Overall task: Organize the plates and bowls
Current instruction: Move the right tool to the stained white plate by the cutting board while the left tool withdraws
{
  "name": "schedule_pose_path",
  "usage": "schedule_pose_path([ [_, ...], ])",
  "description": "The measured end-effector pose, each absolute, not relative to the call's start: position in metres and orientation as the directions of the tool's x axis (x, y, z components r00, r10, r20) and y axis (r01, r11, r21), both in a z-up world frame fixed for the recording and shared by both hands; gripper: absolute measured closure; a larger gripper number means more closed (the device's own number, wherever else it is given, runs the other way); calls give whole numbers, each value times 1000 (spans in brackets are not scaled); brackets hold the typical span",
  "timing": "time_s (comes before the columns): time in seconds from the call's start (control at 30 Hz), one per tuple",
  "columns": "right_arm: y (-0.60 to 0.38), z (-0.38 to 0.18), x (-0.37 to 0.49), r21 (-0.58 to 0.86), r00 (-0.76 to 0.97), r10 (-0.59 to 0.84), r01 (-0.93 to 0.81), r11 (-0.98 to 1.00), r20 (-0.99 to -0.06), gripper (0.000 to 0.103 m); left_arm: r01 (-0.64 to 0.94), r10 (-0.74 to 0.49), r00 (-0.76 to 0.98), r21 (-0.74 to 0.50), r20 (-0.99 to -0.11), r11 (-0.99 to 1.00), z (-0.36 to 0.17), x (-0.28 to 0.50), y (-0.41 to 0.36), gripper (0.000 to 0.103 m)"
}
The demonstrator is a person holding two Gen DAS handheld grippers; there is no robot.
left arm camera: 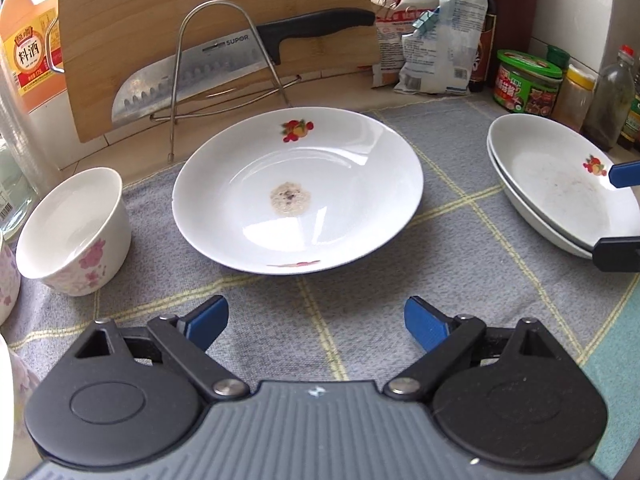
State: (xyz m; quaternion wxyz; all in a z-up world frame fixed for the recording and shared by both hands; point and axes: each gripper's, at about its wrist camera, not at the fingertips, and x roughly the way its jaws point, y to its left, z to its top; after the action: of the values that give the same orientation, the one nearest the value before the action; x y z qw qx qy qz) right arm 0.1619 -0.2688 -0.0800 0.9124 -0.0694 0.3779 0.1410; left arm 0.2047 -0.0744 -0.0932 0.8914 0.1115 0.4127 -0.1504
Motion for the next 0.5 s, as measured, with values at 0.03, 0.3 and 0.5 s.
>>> schedule_pose_path([
  [0.03,-266,-79,164,-21,674,201,-306,952,-711,0,359,-175,615,76,-769,930,-95,208,-70,8],
  [0.3,-233,-73,179,-19,662,190,-295,955,-725,0,418,-272,594,2,-757,908,-104,222,-51,3],
  [0.5,-215,-69,183,-45,657,155,-276,960,-738,0,462,-306,602,9,-738,887,-107,234,-52,0],
])
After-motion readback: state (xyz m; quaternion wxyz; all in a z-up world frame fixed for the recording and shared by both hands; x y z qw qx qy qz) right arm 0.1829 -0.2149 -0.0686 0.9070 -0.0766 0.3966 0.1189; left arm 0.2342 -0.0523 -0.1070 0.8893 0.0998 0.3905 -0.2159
